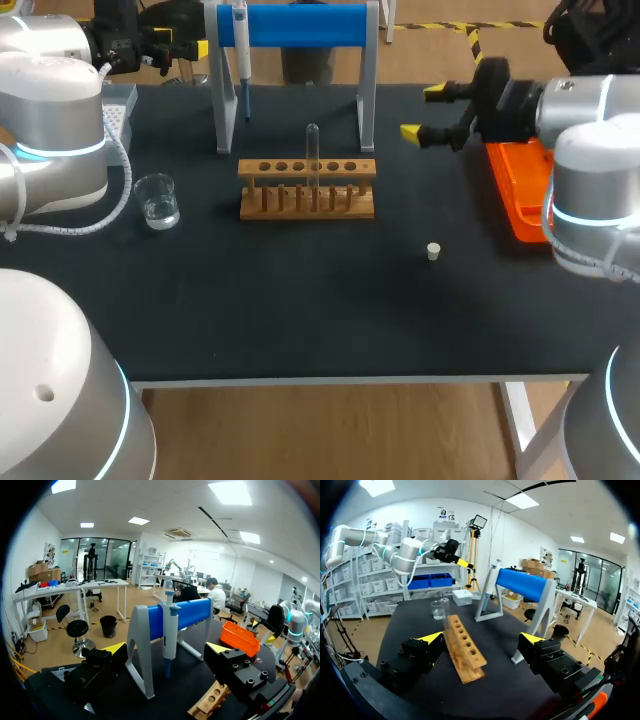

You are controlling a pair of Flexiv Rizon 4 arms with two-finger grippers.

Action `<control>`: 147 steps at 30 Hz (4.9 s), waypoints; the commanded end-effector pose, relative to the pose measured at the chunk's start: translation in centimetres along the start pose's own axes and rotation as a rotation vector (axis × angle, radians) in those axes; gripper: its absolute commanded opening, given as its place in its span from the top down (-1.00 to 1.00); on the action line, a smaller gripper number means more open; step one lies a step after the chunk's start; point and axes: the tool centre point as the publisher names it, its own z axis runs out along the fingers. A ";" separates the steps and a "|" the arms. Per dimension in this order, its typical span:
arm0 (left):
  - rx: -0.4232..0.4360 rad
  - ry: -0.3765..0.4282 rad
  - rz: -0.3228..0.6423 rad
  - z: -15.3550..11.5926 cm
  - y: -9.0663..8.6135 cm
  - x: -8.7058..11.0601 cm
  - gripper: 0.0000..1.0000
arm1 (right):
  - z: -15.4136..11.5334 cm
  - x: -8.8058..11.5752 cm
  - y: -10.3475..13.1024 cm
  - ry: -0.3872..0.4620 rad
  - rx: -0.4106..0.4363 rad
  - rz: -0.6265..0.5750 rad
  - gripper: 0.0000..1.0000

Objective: Invert the test tube, pick up the pipette, mount the tip to pipette, aspirate from beaker and dispense into the tube, eject the tip, return the pipette, and cap with the stopper.

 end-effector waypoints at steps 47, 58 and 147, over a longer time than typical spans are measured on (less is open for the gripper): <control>0.152 0.114 0.352 -5.5 6.8 16.1 -1.00 | -0.2 7.3 -4.1 0.048 0.002 -0.033 -1.00; 0.188 0.186 0.364 -5.6 10.7 17.7 -1.00 | -0.2 7.3 -4.1 0.048 0.002 -0.033 -1.00; 0.188 0.202 0.336 -5.8 13.1 18.7 -1.00 | 13.8 8.6 1.2 0.657 -0.301 -0.045 -1.00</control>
